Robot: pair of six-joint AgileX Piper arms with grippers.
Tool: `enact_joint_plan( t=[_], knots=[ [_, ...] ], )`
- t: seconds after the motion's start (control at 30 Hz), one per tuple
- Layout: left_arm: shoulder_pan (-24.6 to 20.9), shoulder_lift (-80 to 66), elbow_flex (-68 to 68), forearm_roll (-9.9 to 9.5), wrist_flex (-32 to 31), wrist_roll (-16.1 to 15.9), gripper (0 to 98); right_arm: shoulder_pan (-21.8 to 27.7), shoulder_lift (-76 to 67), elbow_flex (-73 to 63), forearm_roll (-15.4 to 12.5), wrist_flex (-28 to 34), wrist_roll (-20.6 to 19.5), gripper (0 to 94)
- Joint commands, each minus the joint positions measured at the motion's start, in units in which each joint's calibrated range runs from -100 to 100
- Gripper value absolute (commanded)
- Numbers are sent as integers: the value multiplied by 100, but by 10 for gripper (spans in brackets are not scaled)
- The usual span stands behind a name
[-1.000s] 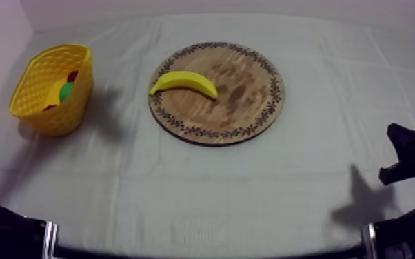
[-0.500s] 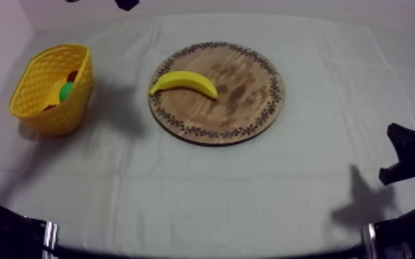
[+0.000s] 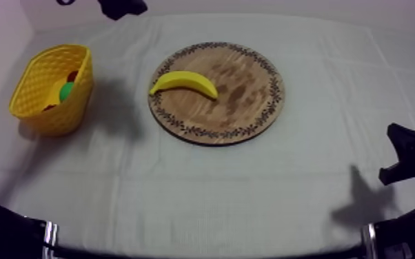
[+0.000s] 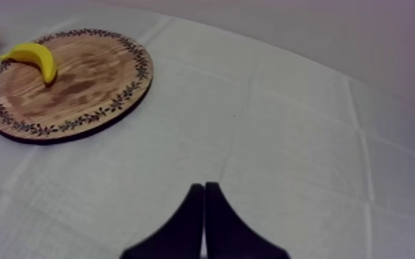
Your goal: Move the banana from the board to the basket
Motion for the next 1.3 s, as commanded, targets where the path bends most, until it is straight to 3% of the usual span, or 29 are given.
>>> enact_joint_plan(
  t=[0.0,0.5,1.27],
  knots=[
    [-4,2,-2,-9,115,-53,866,0,0,-3,0,2,2,3],
    [-8,267,116,-33,-61,-98,831,0,0,-3,0,2,2,3],
    [6,2293,-104,-30,-682,-161,768,0,0,-3,0,2,2,3]
  ],
)
